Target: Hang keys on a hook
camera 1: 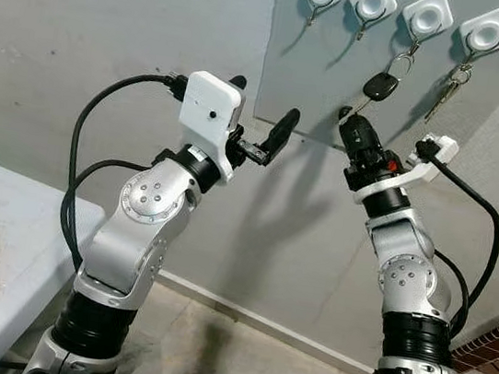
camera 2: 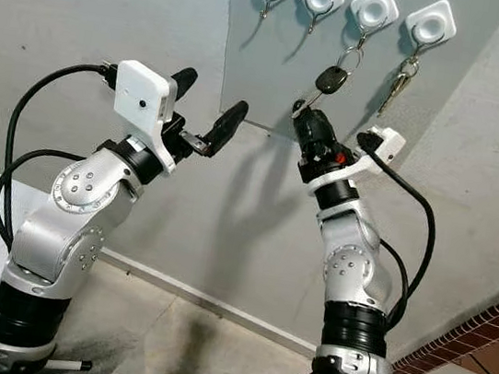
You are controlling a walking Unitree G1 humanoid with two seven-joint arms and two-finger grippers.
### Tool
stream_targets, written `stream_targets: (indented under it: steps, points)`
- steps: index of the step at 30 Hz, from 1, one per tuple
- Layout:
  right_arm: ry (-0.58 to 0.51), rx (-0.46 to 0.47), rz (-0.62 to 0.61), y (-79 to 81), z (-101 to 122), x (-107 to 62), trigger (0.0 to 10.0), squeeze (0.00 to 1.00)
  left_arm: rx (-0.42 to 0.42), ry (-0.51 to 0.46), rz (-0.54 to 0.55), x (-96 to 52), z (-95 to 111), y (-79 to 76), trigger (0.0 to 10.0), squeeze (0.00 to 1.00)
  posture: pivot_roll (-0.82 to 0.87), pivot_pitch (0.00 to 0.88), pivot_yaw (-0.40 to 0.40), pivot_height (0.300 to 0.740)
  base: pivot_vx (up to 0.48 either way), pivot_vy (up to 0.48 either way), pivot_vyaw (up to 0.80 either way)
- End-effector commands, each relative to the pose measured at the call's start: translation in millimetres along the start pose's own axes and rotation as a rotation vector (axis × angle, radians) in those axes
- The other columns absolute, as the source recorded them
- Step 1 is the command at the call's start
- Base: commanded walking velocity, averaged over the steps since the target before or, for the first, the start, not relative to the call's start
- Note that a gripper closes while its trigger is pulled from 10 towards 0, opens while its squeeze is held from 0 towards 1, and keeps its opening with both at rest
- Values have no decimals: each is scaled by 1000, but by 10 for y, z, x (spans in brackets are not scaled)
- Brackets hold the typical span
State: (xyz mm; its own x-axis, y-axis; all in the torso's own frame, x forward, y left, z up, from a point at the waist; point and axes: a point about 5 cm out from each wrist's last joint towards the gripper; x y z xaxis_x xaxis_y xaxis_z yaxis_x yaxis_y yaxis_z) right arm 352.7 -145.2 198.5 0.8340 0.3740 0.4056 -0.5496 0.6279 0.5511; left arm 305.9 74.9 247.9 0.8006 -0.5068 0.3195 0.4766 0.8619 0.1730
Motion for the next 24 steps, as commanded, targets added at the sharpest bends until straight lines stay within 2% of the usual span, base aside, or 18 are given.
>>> stream_targets:
  steps: [1,9,12,14,18,19,20,21,22,23,24]
  points:
    - [22,-47,5,2,-25,-42,10000,0,18,-2,20,-22,-10,14,10000,0,57,56,-8,715,0,0,0]
    - [159,-151,-102,-191,-290,-285,10000,0,9,36,58,-56,-126,28,10000,0,55,55,-11,715,0,0,0]
    - [216,-193,-156,-283,-412,-417,10000,0,2,71,90,-89,-235,46,10000,0,55,54,-11,715,0,0,0]
    - [248,-224,-194,-344,-493,-516,10000,0,-45,109,117,-136,-371,63,10000,0,55,54,-11,715,0,0,0]
    - [269,-252,-252,-415,-590,-652,10000,0,-63,174,164,-249,-616,96,10000,0,51,53,-8,715,0,0,0]
    - [284,-263,-278,-450,-639,-719,10000,0,-75,219,189,-316,-757,106,10000,0,51,56,-7,715,0,0,0]
    - [284,-263,-278,-450,-639,-719,10000,0,-75,219,189,-316,-757,106,10000,0,51,56,-7,715,0,0,0]
    - [302,-281,-313,-502,-712,-816,10000,0,-106,280,229,-419,-963,128,10000,0,49,57,-7,715,0,0,0]
    - [319,-283,-351,-551,-778,-901,10000,0,-96,343,257,-516,-1146,134,10000,0,50,59,-7,715,0,0,0]
    - [319,-283,-351,-551,-778,-901,10000,0,-96,343,257,-516,-1146,134,10000,0,50,59,-7,715,0,0,0]
    - [329,-290,-374,-580,-820,-958,10000,0,-101,377,281,-583,-1259,133,10000,0,49,60,-7,715,0,0,0]
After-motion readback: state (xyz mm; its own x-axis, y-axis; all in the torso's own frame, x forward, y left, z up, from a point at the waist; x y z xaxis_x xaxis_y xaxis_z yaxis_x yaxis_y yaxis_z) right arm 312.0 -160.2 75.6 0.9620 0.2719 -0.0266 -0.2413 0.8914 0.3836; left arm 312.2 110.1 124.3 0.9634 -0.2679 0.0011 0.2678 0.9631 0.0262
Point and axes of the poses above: a point about 5 cm out from each wrist's last joint towards the gripper, its own x axis pointing out of the wrist towards the gripper, its own z axis along the axis of the wrist's last joint, y = z × x, and after that the axes turned 3 degrees about x, right-handed
